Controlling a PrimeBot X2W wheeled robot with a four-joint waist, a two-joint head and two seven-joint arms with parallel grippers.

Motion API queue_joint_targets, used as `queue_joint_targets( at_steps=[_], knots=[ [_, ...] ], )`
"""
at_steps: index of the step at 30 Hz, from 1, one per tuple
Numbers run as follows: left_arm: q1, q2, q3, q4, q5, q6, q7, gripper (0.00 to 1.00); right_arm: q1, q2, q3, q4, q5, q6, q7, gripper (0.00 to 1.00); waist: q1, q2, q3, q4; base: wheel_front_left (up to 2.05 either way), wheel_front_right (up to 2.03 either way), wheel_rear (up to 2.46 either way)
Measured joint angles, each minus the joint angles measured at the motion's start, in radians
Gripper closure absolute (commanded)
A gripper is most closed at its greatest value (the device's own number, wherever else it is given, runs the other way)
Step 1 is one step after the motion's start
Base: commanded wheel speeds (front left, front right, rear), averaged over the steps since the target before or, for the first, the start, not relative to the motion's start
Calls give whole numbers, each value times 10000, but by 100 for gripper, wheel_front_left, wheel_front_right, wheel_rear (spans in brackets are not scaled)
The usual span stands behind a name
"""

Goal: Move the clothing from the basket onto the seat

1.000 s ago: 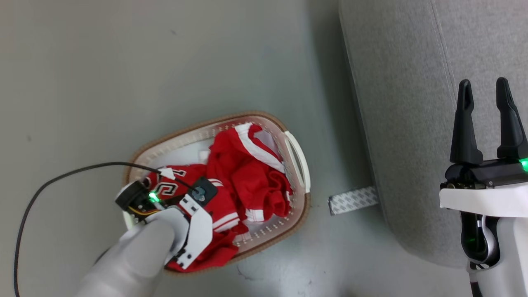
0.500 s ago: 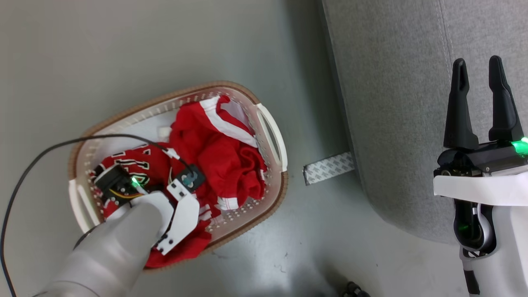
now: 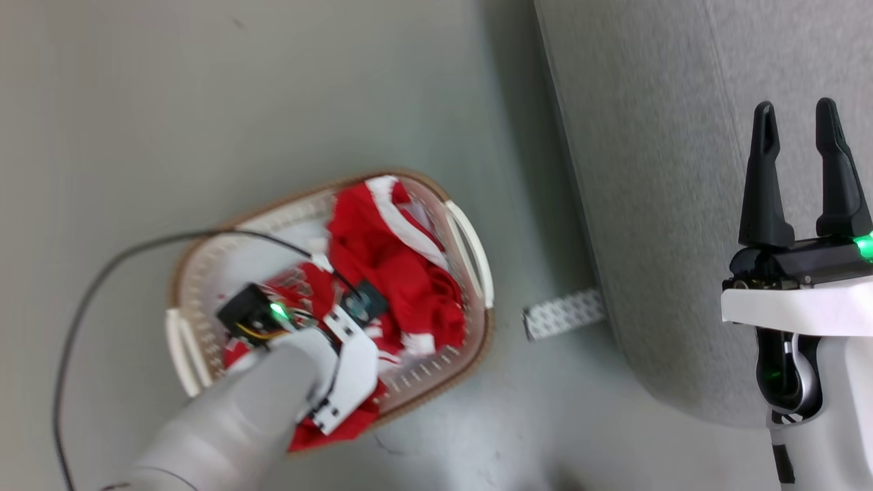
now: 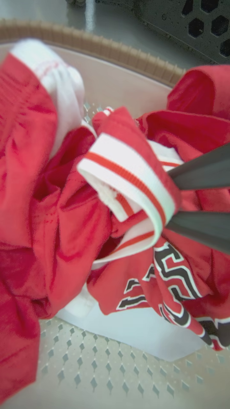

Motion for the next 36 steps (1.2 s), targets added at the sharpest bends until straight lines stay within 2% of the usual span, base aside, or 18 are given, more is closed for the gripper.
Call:
queue_joint_targets(
  at_steps=[12,18,25,32,36],
  knots=[
    [1019,-796,-280,-198,-1034,0,-2414,100,833,21,-318,543,-1116,0,-2,0,-2,0,-2665,1347,0,0,0],
    [1273,-1045,-192,-510,-1816,0,-3133,100,1705,13,-525,819,-1310,0,-2,0,-3,0,-4141,2033,0,0,0],
    [1278,-1118,422,-949,-2575,15,-3873,100,2644,-48,-449,1047,-1210,0,-2,0,-4,0,-5618,2804,0,0,0],
    [1152,-658,1624,-2426,-3033,351,-4165,100,3174,-100,23,1197,-1012,0,-2,0,-3,0,-6660,3329,0,0,0],
    [1008,-171,2288,-3871,-3020,777,-4199,100,3334,-119,286,1231,-917,0,-2,0,-3,1,-7009,3495,0,0,0]
  ],
)
